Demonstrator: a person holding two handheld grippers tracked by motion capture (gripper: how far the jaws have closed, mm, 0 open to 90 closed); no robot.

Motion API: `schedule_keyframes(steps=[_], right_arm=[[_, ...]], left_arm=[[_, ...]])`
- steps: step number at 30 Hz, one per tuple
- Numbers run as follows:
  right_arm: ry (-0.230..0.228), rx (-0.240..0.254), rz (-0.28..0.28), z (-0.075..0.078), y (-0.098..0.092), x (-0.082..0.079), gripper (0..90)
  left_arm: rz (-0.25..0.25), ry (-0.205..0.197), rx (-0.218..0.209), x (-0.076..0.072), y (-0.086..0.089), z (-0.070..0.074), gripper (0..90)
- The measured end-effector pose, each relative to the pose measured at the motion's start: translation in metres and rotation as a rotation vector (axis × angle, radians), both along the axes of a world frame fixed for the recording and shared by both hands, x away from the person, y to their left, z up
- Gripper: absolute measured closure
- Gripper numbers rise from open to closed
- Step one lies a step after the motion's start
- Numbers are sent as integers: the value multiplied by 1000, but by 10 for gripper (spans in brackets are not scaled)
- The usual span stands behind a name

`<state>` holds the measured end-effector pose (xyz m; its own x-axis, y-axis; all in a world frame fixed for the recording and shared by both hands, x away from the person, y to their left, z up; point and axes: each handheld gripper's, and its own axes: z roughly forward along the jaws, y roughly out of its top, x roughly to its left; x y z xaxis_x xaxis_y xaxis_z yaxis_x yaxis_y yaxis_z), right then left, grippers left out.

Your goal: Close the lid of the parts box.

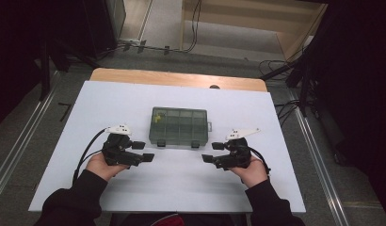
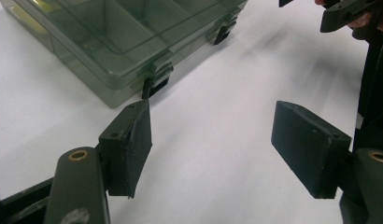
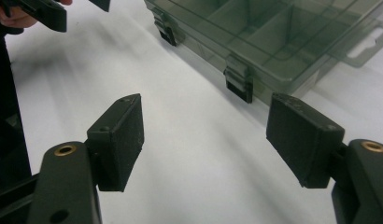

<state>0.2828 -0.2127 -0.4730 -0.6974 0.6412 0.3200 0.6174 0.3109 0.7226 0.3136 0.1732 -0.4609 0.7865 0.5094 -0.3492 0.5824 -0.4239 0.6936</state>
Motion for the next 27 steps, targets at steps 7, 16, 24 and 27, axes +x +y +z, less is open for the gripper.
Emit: schedule_keyframes(steps=[7,16,24,27], right_arm=[[-29,-21,-5,-3,-4,-11,263],[-43,-27,-8,-10,-14,-26,262],[-37,-28,-30,-16,-25,-38,262],[-39,-23,-36,-18,-29,-41,262]], left_arm=[[2,-9,-12,-9,8,1,292],[14,-14,-13,-18,22,-3,291],[27,-33,29,-25,33,-6,292],[27,-31,28,-27,36,-8,291]])
